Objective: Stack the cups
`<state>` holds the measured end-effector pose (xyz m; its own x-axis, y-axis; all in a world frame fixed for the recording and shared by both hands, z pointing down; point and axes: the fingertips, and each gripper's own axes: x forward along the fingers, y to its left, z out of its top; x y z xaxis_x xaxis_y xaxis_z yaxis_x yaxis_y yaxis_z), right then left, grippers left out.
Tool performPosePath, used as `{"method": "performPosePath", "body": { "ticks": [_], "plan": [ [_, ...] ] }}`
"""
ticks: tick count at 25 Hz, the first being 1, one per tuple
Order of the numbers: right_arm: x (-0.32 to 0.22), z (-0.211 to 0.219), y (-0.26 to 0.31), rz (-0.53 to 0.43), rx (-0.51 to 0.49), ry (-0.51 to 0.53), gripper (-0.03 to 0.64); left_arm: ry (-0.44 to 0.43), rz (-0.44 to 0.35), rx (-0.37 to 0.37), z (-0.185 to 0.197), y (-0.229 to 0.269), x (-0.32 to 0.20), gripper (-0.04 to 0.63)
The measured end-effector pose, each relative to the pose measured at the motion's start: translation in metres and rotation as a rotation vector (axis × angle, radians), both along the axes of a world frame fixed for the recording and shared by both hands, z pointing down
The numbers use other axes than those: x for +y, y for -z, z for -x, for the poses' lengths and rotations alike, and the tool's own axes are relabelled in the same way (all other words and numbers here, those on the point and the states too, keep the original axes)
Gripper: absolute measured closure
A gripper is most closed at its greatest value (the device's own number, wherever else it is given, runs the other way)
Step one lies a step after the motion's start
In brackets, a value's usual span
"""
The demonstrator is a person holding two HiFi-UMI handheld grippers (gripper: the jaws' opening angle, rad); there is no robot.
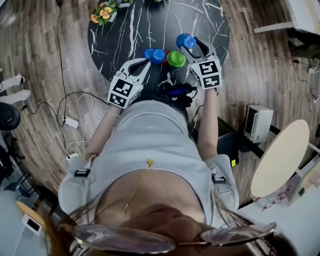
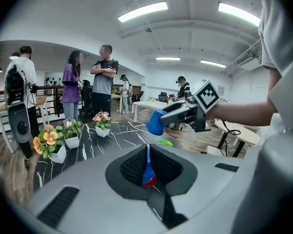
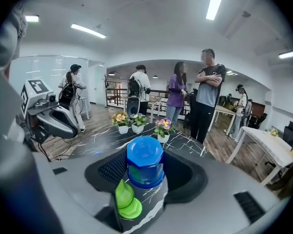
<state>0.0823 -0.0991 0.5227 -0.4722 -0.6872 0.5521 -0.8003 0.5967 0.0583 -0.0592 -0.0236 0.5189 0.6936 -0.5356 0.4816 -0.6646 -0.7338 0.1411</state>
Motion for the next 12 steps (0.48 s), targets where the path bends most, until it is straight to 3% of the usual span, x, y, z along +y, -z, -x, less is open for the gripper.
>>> {"method": "performPosePath", "body": {
  "ticks": [12],
  "plan": [
    [0.010,0.025,0.028,0.006,-0.042,0.019,0.380,-0.007,0.028,0.014,0.008,-0.003,0.002,0.557]
  ]
}}
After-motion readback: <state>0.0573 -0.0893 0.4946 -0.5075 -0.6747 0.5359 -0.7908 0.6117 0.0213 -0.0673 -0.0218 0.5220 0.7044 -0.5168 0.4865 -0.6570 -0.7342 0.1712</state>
